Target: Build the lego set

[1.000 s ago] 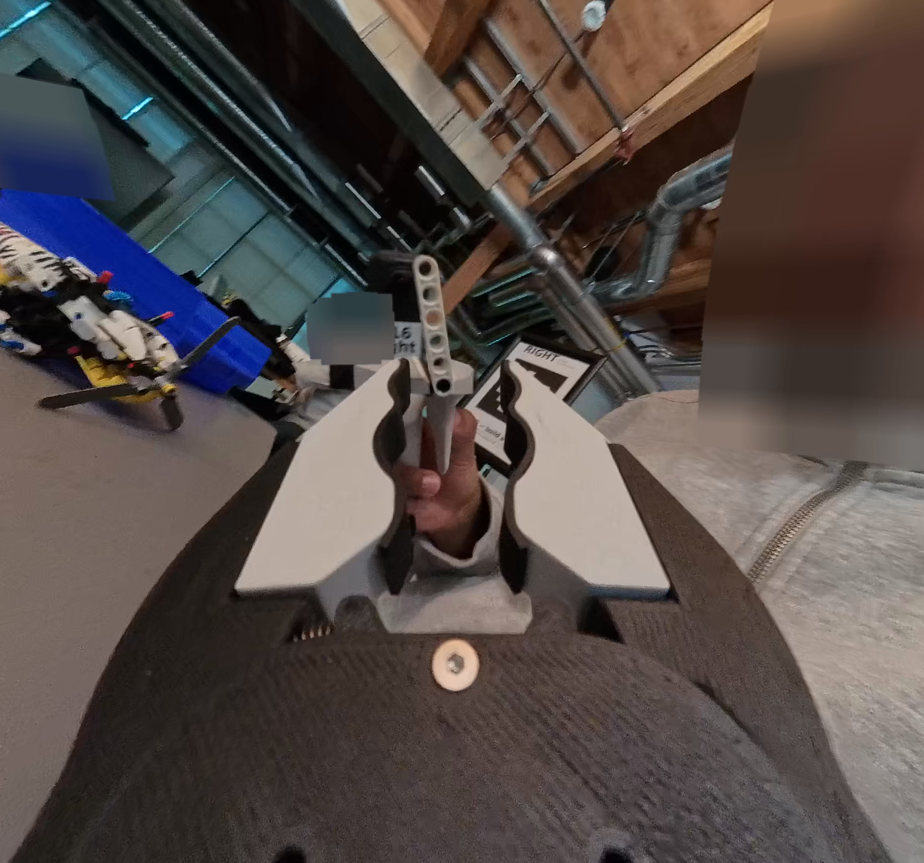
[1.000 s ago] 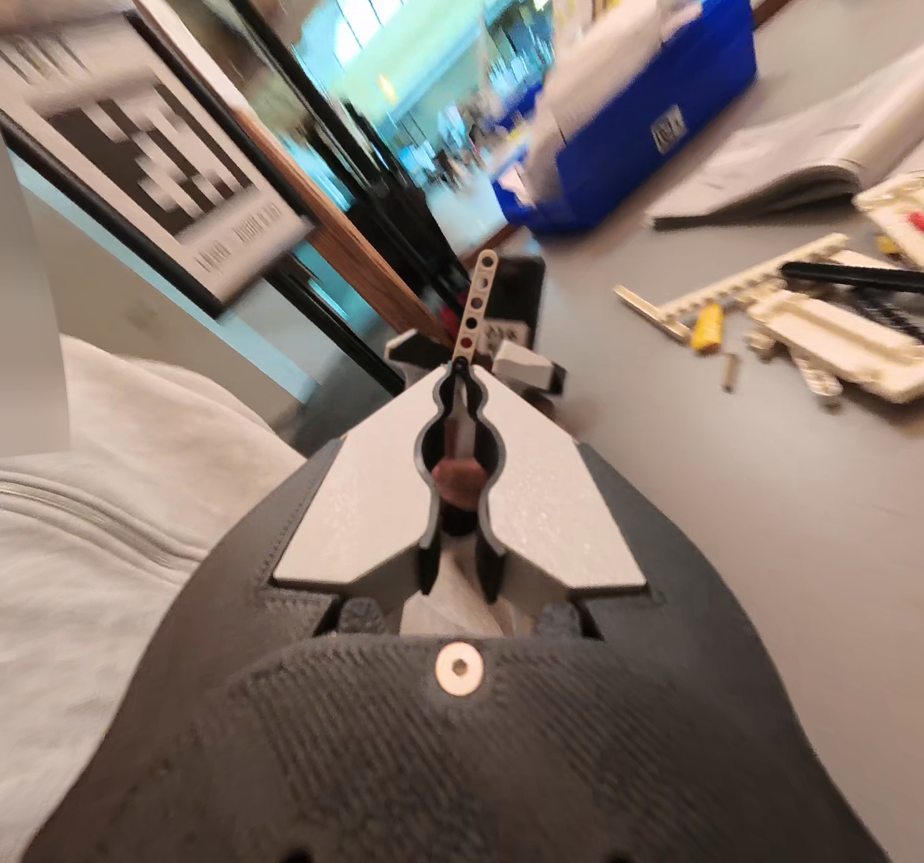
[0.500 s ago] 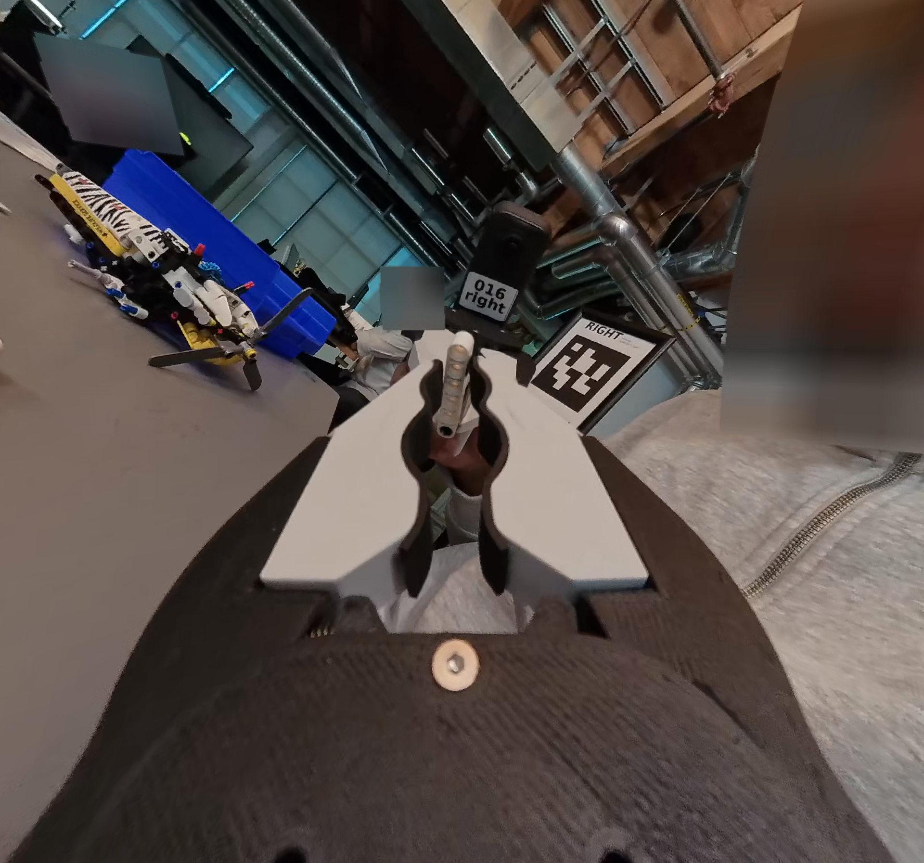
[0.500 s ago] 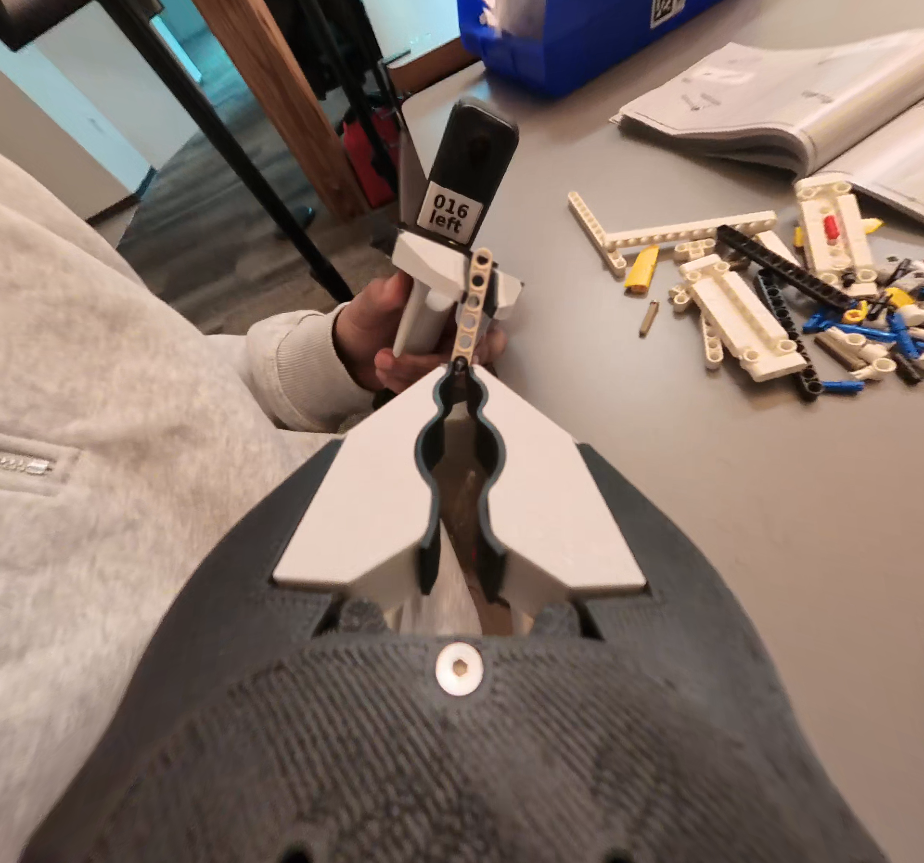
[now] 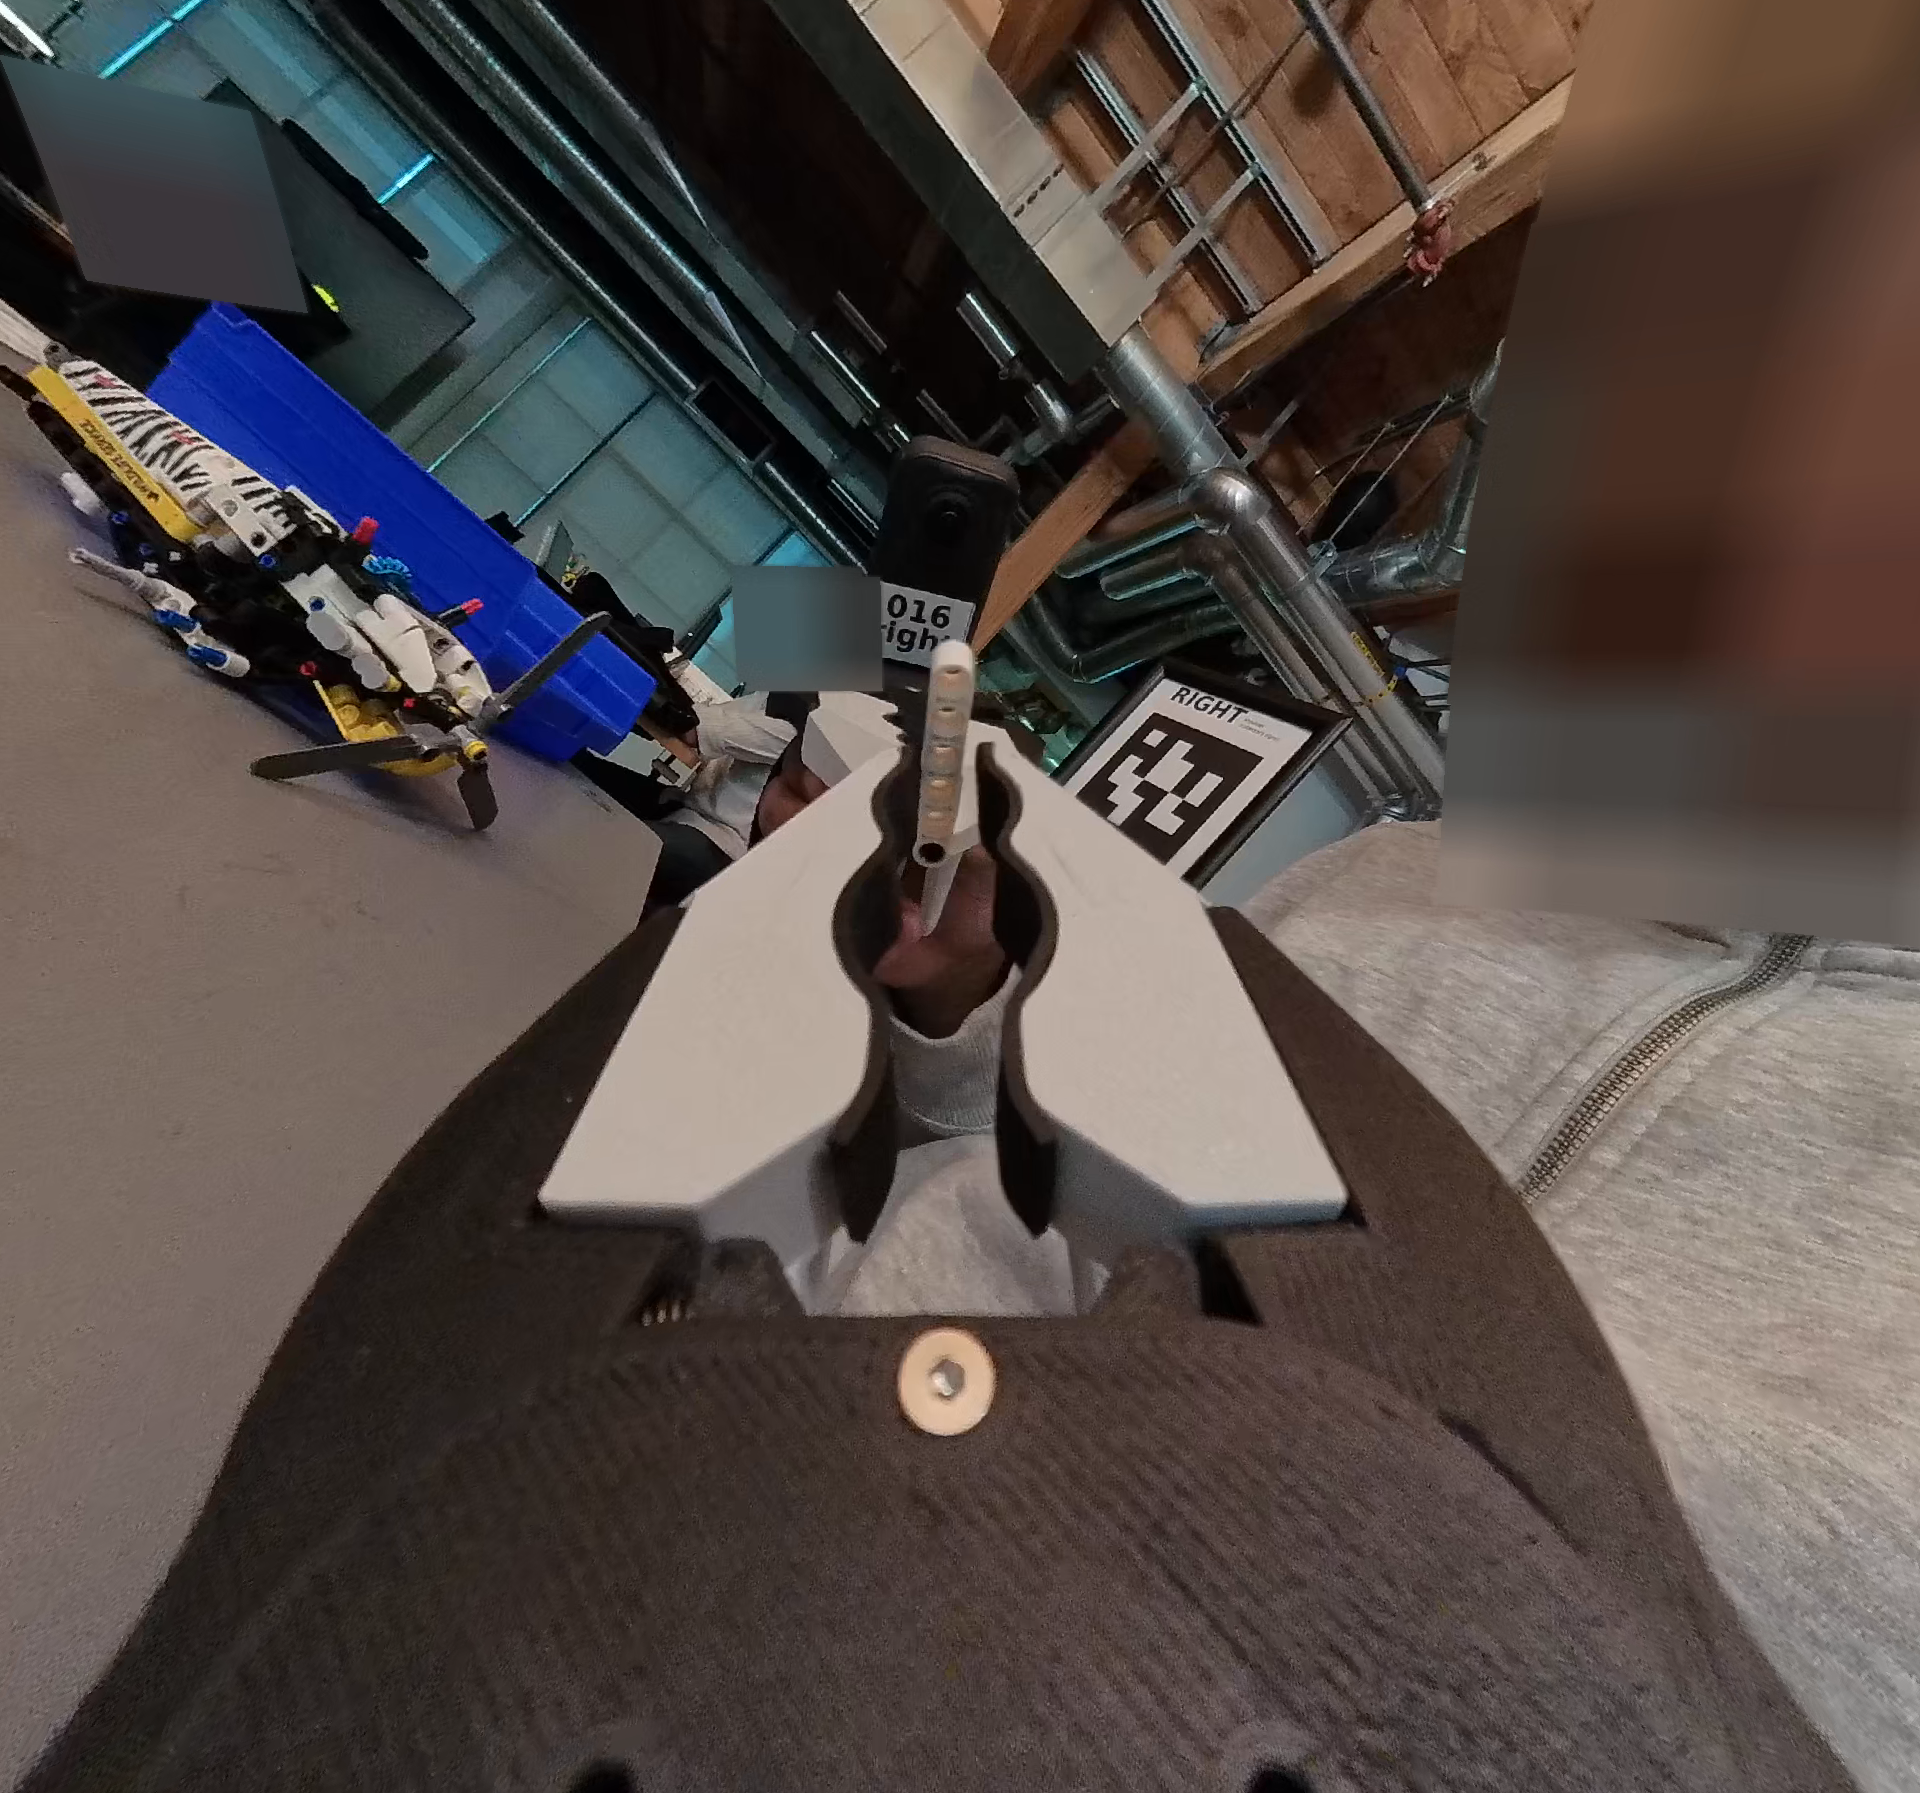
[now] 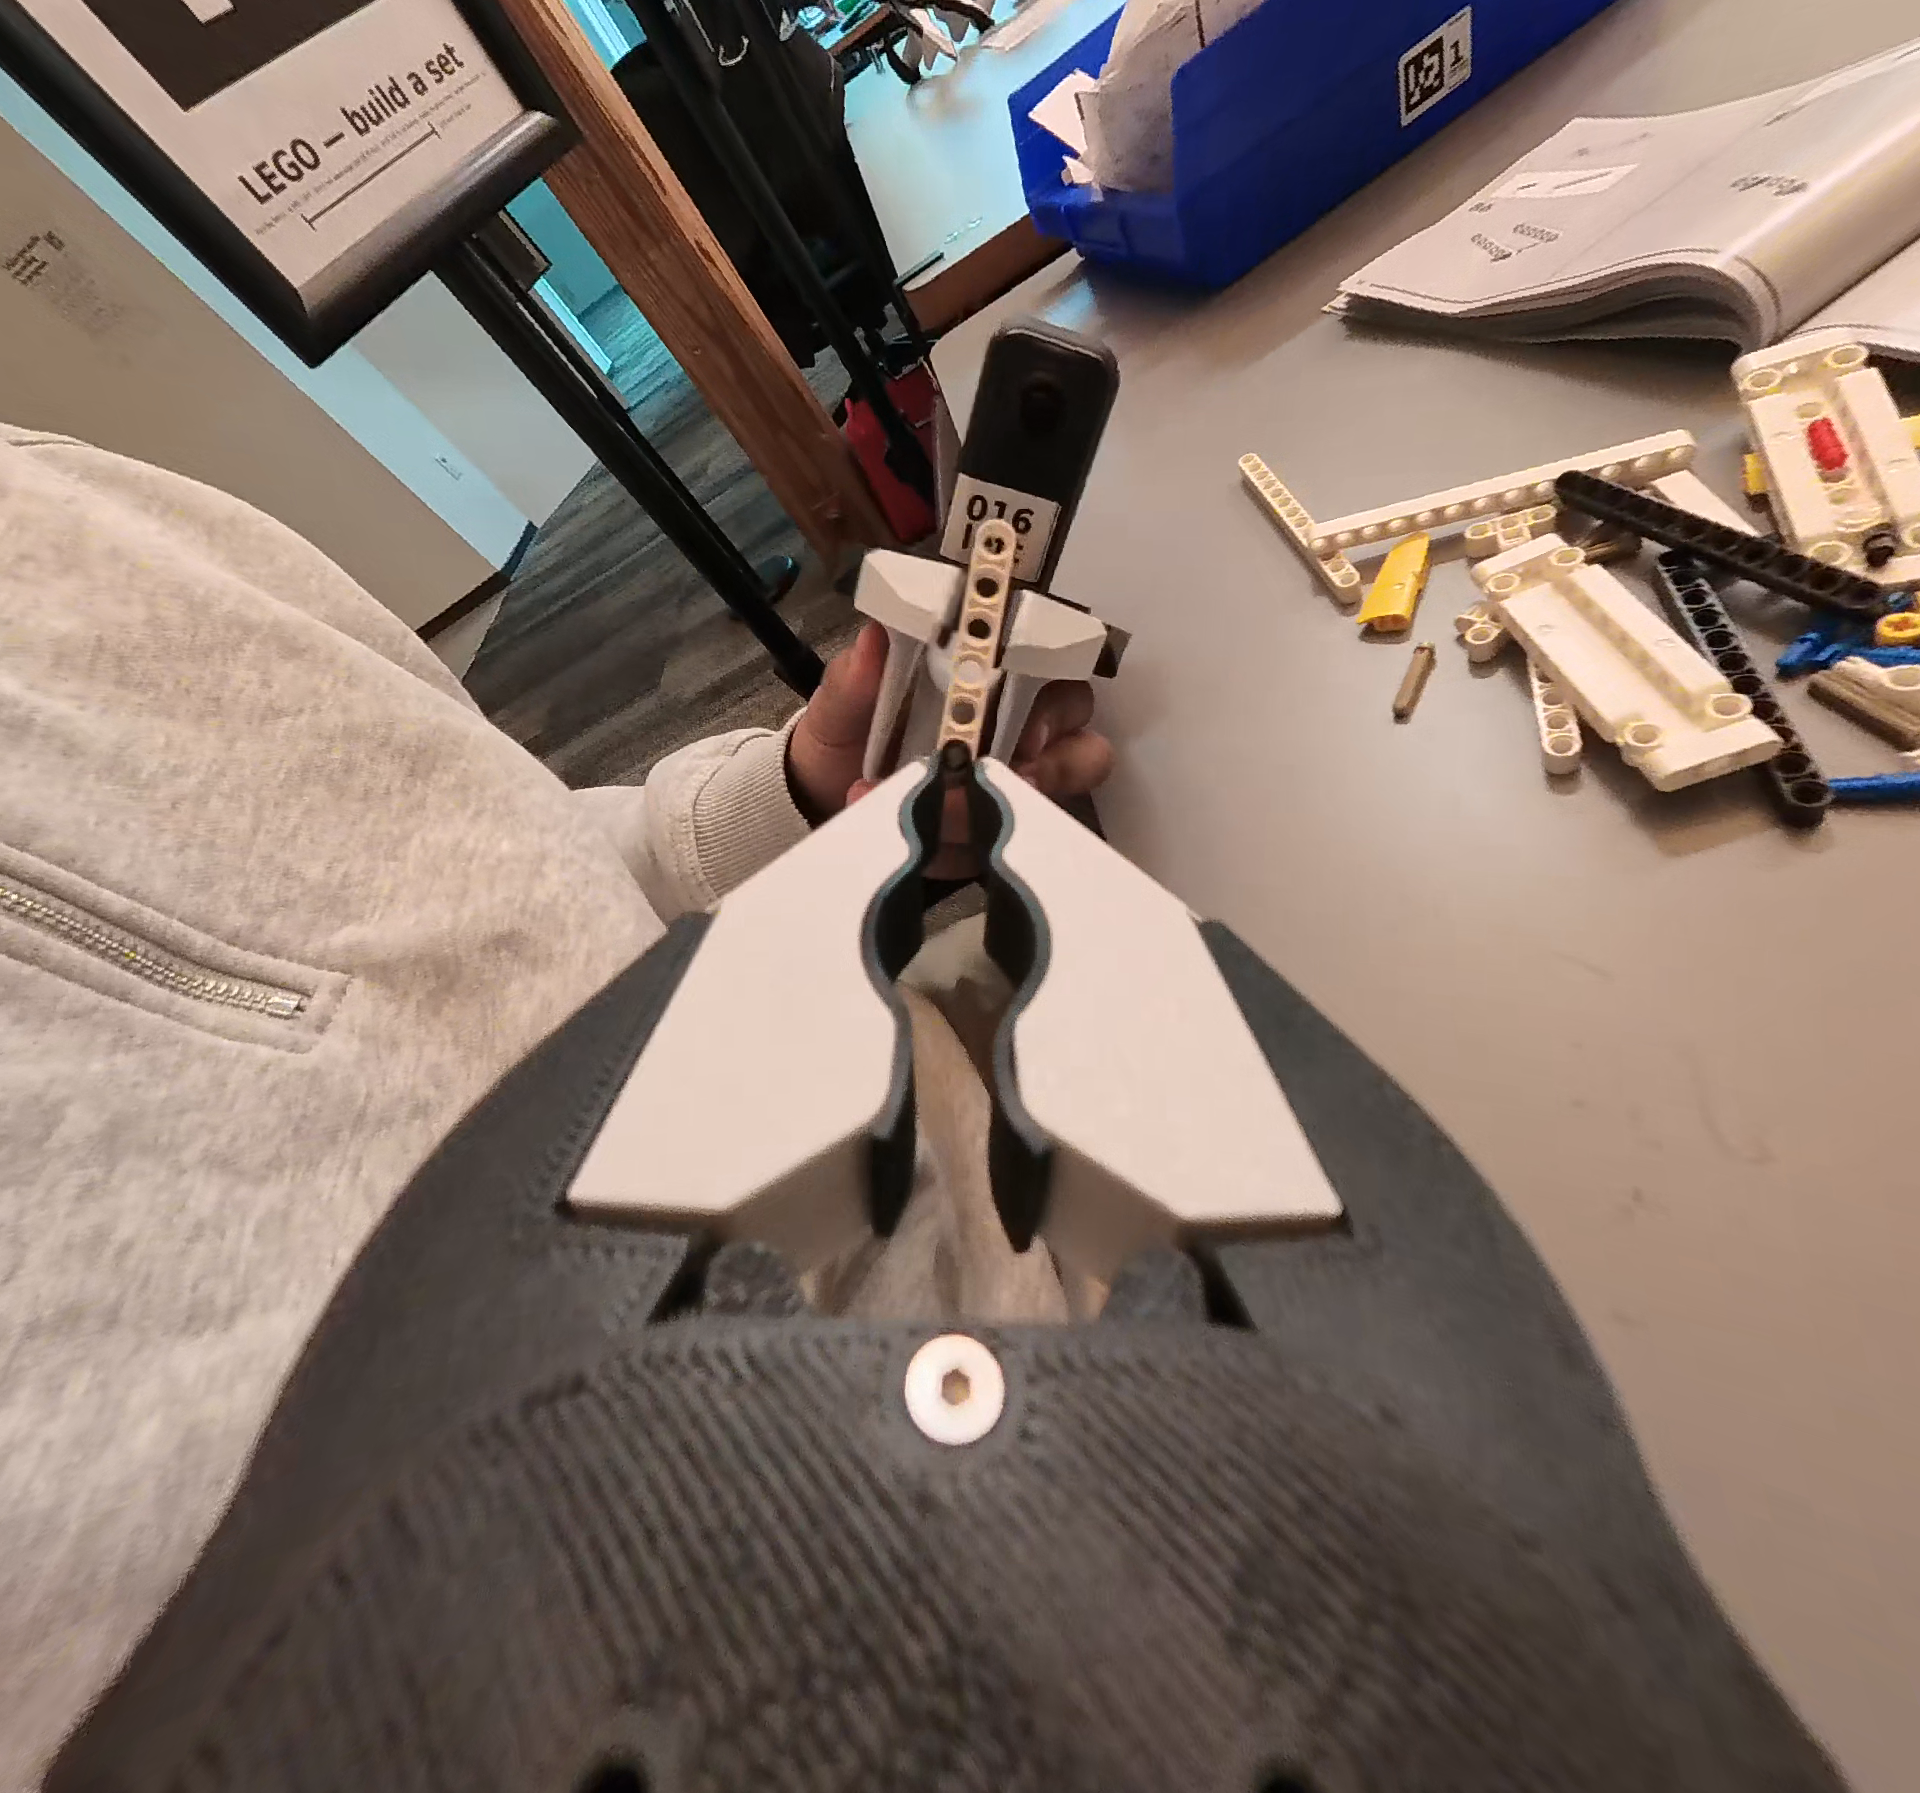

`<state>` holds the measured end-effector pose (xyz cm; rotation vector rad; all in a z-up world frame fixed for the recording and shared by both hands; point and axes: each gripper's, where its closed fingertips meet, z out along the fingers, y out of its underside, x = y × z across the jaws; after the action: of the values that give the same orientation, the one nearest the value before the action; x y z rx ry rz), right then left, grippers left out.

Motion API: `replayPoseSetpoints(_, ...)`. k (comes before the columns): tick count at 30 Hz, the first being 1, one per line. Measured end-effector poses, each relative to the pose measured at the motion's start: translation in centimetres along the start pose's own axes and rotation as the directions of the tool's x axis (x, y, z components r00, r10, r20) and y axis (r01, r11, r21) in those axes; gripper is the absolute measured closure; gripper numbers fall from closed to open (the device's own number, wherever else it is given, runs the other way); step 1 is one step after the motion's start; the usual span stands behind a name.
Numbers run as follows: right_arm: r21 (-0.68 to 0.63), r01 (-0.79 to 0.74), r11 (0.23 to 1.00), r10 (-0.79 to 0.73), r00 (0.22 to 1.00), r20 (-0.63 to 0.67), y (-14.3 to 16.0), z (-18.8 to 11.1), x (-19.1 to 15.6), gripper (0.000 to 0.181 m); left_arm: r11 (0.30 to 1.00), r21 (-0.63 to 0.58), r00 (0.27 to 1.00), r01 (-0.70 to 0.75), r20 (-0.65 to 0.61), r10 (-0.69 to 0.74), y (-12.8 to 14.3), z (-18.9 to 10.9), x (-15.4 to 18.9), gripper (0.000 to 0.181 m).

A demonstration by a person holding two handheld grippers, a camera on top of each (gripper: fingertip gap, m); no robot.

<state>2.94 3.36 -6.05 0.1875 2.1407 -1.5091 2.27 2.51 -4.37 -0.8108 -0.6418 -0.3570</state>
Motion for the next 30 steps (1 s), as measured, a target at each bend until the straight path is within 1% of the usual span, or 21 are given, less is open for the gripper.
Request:
replayPoseSetpoints(1, -0.004, 0.0, 1.0, 0.0, 1.0, -0.002, 0.1, 0.0, 0.0, 0.181, 1.0, 0.0, 1.0, 0.004, -0.005, -0.004, 0.0, 0.0, 0.0, 0.169)
replayPoseSetpoints(6, -0.017, -0.007, 1.0, 0.007, 1.0, 0.002, 0.3, 0.2, 0.1, 0.181, 1.0, -0.009, 1.0, -0.001, 0.022, 0.001, 0.2, 0.1, -0.3, 0.174)
replayPoseSetpoints(9, 0.009, 0.013, 1.0, -0.013, 1.0, -0.023, 0.0, 0.1, 0.4, 0.178, 1.0, 0.007, 0.999, -0.003, 0.038, 0.003, 0.0, 0.0, -0.6, 0.176)
replayPoseSetpoints(11, 0.071, 0.069, 0.995, -0.062, 0.993, -0.097, -1.0, -0.2, 1.2, 0.158, 0.999, 0.043, 0.999, 0.002, 0.051, -0.005, -0.5, -0.2, -0.8, 0.176)
replayPoseSetpoints(13, 0.133, 0.181, 0.974, -0.151, 0.967, -0.207, -2.1, -0.6, 1.8, 0.144, 0.996, 0.09, 0.998, 0.014, 0.063, -0.019, -1.0, -0.5, -1.1, 0.176)
replayPoseSetpoints(14, 0.149, 0.257, 0.955, -0.21, 0.939, -0.274, -2.7, -0.8, 2.0, 0.134, 0.994, 0.11, 0.996, 0.017, 0.08, -0.026, -1.2, -0.6, -1.4, 0.176)
replayPoseSetpoints(15, 0.145, 0.344, 0.928, -0.281, 0.899, -0.337, -3.1, -0.9, 2.0, 0.13, 0.991, 0.131, 0.995, 0.016, 0.098, -0.029, -1.4, -0.8, -1.8, 0.176)
replayPoseSetpoints(16, 0.124, 0.432, 0.893, -0.353, 0.845, -0.401, -3.4, -1.0, 1.9, 0.129, 0.988, 0.155, 0.994, 0.014, 0.102, -0.03, -1.7, -0.9, -1.8, 0.176)
replayPoseSetpoints(18, 0.046, 0.589, 0.806, -0.478, 0.696, -0.537, -4.0, -1.3, 1.5, 0.13, 0.981, 0.196, 0.995, 0.018, 0.096, -0.037, -2.2, -1.2, -1.8, 0.176)
replayPoseSetpoints(19, -0.012, 0.657, 0.754, -0.541, 0.61, -0.579, -4.1, -1.3, 1.1, 0.134, 0.977, 0.211, 0.995, 0.017, 0.095, -0.038, -2.4, -1.3, -1.7, 0.176)
replayPoseSetpoints(21, -0.148, 0.73, 0.667, -0.638, 0.456, -0.62, -3.9, -0.8, 0.8, 0.14, 0.972, 0.235, 0.995, 0.015, 0.096, -0.039, -2.7, -1.6, -1.7, 0.176)
replayPoseSetpoints(22, -0.21, 0.74, 0.639, -0.673, 0.405, -0.619, -3.6, -0.3, 1.0, 0.142, 0.97, 0.241, 0.995, 0.015, 0.096, -0.039, -2.7, -1.6, -1.8, 0.176)
replayPoseSetpoints(23, -0.26, 0.735, 0.626, -0.695, 0.374, -0.614, -3.1, 0.2, 1.3, 0.143, 0.97, 0.243, 0.995, 0.016, 0.097, -0.04, -2.7, -1.6, -1.8, 0.176)
replayPoseSetpoints(25, -0.304, 0.717, 0.627, -0.711, 0.367, -0.6, -2.3, 1.2, 1.7, 0.144, 0.97, 0.241, 0.994, 0.017, 0.097, -0.042, -2.7, -1.6, -1.8, 0.176)
replayPoseSetpoints(27, -0.301, 0.709, 0.638, -0.708, 0.386, -0.592, -1.9, 1.7, 1.8, 0.145, 0.972, 0.235, 0.994, 0.018, 0.096, -0.042, -2.6, -1.6, -1.8, 0.176)
replayPoseSetpoints(30, -0.272, 0.709, 0.65, -0.695, 0.41, -0.59, -2.1, 1.6, 1.4, 0.151, 0.978, 0.208, 0.994, 0.006, 0.106, -0.029, -2.3, -1.3, -1.8, 0.176)
